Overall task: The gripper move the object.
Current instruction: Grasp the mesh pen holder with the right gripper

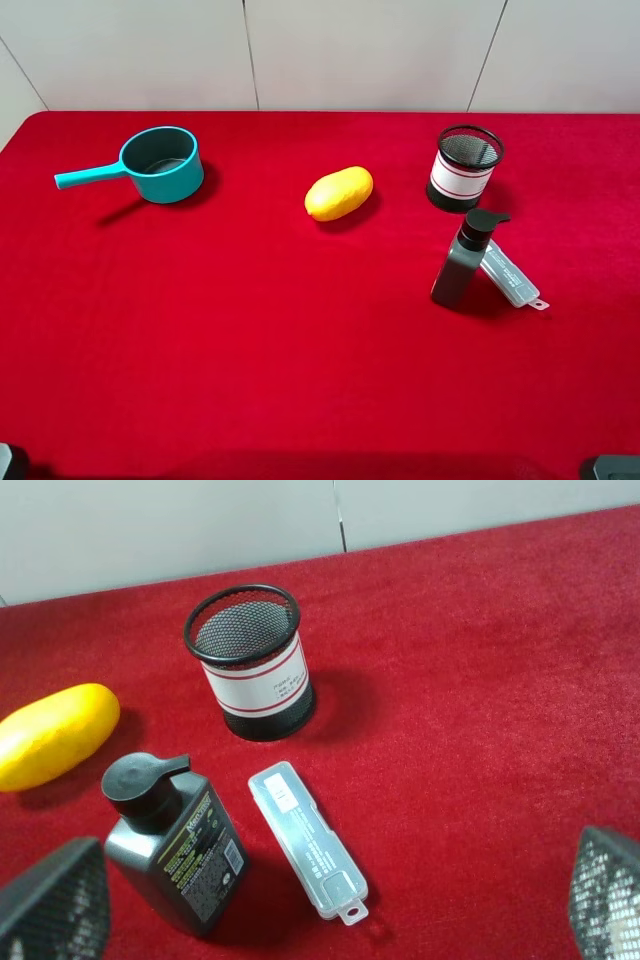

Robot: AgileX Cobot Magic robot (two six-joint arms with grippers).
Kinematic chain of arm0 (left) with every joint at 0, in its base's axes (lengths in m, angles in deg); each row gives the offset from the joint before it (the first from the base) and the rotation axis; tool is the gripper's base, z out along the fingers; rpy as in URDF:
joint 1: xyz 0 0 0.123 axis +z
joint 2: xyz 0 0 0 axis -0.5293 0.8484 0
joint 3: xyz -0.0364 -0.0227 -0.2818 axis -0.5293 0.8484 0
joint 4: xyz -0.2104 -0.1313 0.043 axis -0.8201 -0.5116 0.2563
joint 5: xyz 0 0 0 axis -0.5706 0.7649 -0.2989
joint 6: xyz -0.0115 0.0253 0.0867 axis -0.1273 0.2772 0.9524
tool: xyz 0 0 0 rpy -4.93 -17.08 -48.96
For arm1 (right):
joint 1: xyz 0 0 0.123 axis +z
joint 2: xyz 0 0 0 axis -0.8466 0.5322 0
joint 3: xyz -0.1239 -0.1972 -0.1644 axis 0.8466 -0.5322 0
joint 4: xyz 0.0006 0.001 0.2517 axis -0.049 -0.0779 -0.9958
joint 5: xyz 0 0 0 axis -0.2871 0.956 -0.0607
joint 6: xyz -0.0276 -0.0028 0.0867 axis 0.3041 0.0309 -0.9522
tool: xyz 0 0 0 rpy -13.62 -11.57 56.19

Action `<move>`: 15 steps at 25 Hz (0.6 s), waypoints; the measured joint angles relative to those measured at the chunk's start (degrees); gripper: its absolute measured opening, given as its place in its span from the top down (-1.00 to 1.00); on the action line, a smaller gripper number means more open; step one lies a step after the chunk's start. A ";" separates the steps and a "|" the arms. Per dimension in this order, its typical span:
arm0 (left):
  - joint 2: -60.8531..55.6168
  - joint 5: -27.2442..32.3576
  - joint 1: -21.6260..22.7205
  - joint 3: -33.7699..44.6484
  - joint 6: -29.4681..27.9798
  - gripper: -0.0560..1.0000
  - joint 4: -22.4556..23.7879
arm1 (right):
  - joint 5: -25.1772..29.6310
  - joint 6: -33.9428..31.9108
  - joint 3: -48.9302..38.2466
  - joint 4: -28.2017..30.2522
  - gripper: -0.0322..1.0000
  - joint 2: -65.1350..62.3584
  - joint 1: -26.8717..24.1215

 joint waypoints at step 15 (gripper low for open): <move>0.00 0.00 0.00 0.00 0.00 -0.99 0.00 | -0.07 0.28 0.00 -0.87 -0.41 0.24 0.00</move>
